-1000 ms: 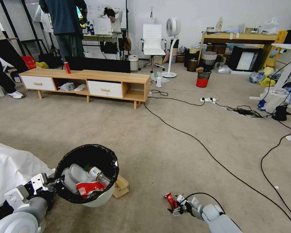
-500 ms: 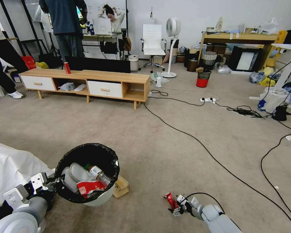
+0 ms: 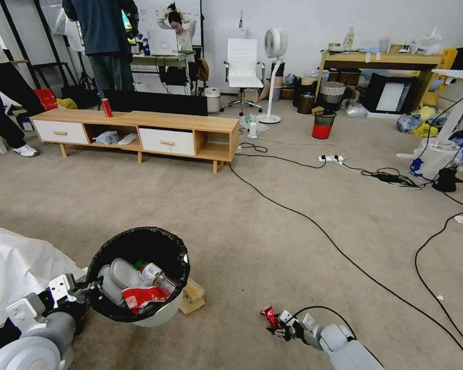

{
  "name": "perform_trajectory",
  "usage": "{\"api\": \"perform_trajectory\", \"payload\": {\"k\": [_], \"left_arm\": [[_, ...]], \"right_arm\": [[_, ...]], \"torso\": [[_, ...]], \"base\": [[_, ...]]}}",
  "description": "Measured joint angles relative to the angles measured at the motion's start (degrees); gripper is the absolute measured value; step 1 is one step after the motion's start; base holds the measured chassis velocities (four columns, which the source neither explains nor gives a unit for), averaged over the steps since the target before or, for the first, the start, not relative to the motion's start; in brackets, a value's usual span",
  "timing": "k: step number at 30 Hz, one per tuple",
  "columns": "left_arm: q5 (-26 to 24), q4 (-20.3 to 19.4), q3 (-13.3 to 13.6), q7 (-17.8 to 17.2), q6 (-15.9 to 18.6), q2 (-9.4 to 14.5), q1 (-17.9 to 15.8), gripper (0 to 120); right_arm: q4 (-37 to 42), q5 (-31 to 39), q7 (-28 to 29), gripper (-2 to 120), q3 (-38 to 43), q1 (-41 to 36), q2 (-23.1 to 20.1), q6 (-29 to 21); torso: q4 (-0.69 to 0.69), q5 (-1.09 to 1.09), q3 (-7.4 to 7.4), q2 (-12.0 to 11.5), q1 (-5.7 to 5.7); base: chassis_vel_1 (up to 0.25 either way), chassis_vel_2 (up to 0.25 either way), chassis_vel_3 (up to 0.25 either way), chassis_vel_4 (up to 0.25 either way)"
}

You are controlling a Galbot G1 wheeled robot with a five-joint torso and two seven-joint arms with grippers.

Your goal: Pick up the trash bin and place the garbage on the floor into it.

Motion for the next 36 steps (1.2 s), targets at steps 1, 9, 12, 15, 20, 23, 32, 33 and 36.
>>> {"api": "perform_trajectory", "payload": {"k": [1,9,12,15,20,23,32,33,36], "left_arm": [[0.0,0.1,0.0,0.0,0.0,0.0,0.0,3],[0.3,0.3,0.0,0.2,-0.4,-0.1,0.3,3],[0.3,0.3,0.0,0.2,-0.4,-0.1,0.3,3],[0.4,0.2,0.0,0.3,-0.4,-0.1,0.4,3],[0.4,0.2,0.0,0.3,-0.4,-0.1,0.3,3],[0.4,0.4,0.0,0.3,-0.4,0.0,0.3,3],[0.3,0.6,0.0,0.1,-0.2,0.2,0.2,3],[0.3,0.6,0.0,0.1,-0.2,0.2,0.2,3],[0.1,0.6,0.0,-0.1,0.1,0.3,0.3,3]], "right_arm": [[0.0,0.1,-0.1,35,0.0,0.0,0.0,0.1],[0.4,1.0,-0.6,24,0.0,-0.3,0.1,0.4],[0.4,1.0,-0.6,24,0.0,-0.3,0.2,0.4],[0.4,1.1,-0.6,24,0.0,-0.2,0.2,0.5],[0.9,1.8,-0.6,24,0.3,0.0,0.3,0.8],[3.2,3.3,-0.9,24,0.8,-0.3,-0.4,1.3],[21.3,12.3,-1.5,24,2.5,-3.4,-4.5,1.1],[21.3,12.3,-1.5,24,2.5,-3.4,-4.5,1.1],[29.8,16.2,-1.4,24,2.6,-4.4,-6.6,0.8]], "torso": [[0.0,0.0,0.0,0.0,0.0],[0.0,0.0,0.0,0.0,0.0],[0.0,0.0,0.0,0.0,0.0],[0.0,0.0,0.0,0.0,0.0],[0.0,0.0,0.0,0.0,0.0],[0.0,0.01,0.0,0.0,0.0],[-0.01,0.0,0.0,0.0,0.0],[-0.01,0.0,0.0,0.0,0.0],[-0.01,0.01,0.0,0.0,0.0]], "base": [[0.0,0.0,0.0,0.0],[0.0,0.0,0.0,0.0],[0.0,0.0,0.0,0.0],[0.0,0.0,0.0,0.0],[0.0,0.0,0.0,0.0],[0.0,0.0,0.0,0.0],[0.0,0.0,0.0,0.0],[0.0,0.0,0.0,0.0],[0.0,0.0,0.0,0.0]]}}
